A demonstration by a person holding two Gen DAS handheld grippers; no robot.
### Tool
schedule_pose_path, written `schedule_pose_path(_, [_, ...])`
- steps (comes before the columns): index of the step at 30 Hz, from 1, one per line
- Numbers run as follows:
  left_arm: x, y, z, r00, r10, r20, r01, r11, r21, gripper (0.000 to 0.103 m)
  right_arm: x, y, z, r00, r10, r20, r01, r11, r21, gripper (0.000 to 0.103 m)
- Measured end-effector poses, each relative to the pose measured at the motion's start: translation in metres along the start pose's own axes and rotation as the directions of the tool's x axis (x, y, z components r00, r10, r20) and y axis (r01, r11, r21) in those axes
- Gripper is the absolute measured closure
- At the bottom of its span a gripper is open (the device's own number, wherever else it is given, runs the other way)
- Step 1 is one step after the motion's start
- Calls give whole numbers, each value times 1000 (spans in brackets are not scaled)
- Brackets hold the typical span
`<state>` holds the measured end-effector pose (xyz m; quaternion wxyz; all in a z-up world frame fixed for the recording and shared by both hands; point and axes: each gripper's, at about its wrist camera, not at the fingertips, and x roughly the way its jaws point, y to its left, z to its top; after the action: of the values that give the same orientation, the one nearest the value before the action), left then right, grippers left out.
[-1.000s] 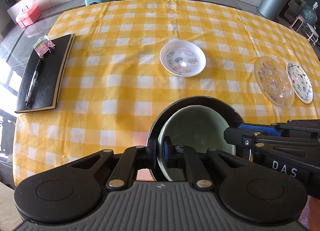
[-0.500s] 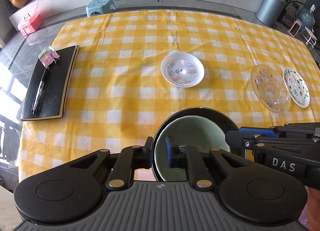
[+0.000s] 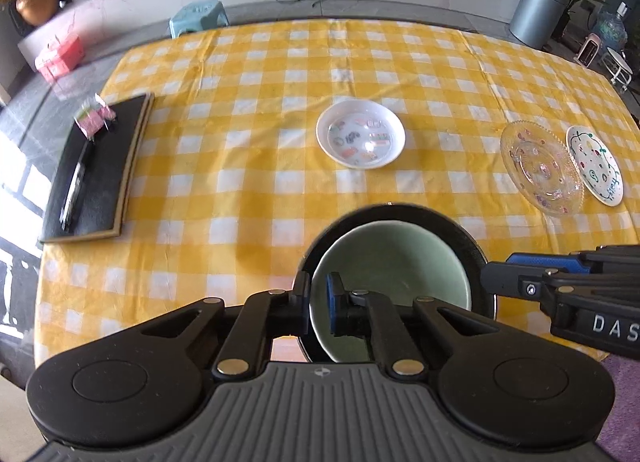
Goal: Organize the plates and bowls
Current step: 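Open both grippers off the green bowl rim and pull back, then move both grippers to the clear glass plate and close on its rim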
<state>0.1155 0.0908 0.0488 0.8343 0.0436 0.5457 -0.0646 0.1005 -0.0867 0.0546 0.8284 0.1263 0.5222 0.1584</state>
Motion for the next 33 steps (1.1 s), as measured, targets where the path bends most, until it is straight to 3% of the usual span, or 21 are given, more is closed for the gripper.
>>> schedule_pose_path(5, [-14, -10, -6, 995, 32, 92, -33, 999, 11, 93, -6, -8, -10, 1000, 15, 7, -15, 1000, 2, 80])
schedule_pose_path(9, [-37, -27, -12, 982, -30, 189, 29, 1000, 9, 92, -17, -20, -18, 999, -8, 50, 8, 1000, -6, 79])
schedule_pose_path(12, [-51, -46, -18, 963, -75, 258, 71, 997, 23, 84, -25, -36, -25, 995, -43, 86, 44, 999, -8, 78])
schedule_pose_path(15, [-56, -71, -24, 945, -121, 304, 114, 993, 39, 83, -32, -55, -34, 988, -92, 128, 93, 996, -6, 78])
schedule_pose_path(20, [-42, -109, -32, 925, -215, 313, 215, 976, 35, 81, -37, -91, -46, 972, -160, 172, 159, 987, 14, 74])
schedule_pose_path(22, [-30, -121, -32, 921, -241, 307, 247, 969, 20, 80, -37, -106, -49, 966, -174, 193, 173, 985, 26, 64])
schedule_pose_path(29, [14, -157, -34, 924, -250, 288, 269, 963, -28, 80, -35, -162, -51, 930, -230, 287, 205, 972, 115, 62])
schedule_pose_path(33, [34, -168, -27, 923, -243, 298, 270, 961, -53, 80, -31, -188, -47, 904, -246, 350, 217, 969, 120, 54])
